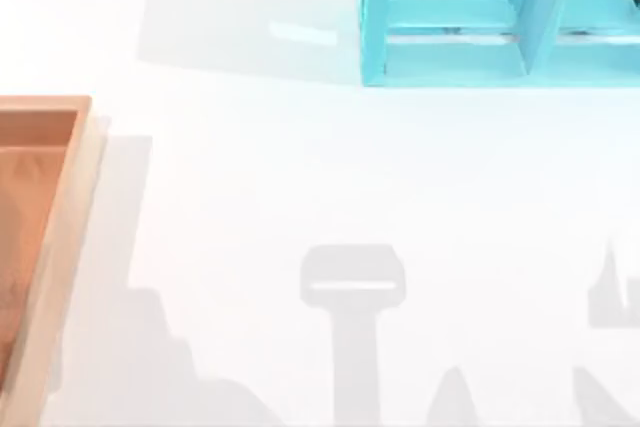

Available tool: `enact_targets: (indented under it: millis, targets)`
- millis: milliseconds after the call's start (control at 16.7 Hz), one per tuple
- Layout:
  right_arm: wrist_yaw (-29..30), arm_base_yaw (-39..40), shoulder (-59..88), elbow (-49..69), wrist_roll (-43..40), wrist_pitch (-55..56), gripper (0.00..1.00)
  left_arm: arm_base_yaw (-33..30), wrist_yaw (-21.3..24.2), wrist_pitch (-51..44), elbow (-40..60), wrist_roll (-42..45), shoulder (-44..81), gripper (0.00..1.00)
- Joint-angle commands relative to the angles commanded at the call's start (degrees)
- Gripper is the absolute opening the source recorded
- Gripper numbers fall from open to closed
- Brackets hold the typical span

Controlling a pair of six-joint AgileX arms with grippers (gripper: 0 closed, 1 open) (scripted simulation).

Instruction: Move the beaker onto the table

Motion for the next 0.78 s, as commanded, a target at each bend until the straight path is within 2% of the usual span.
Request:
enact_targets:
  millis: [60, 780]
  targets:
    - [0.00, 0.00, 0.00, 0.00, 0.00, 0.00, 1.00, 0.00, 0.00, 0.00, 0.00, 0.00, 0.00, 1.00]
    - [0.00, 0.00, 0.00, 0.00, 0.00, 0.00, 1.00, 0.00, 0.00, 0.00, 0.00, 0.00, 0.00, 0.10]
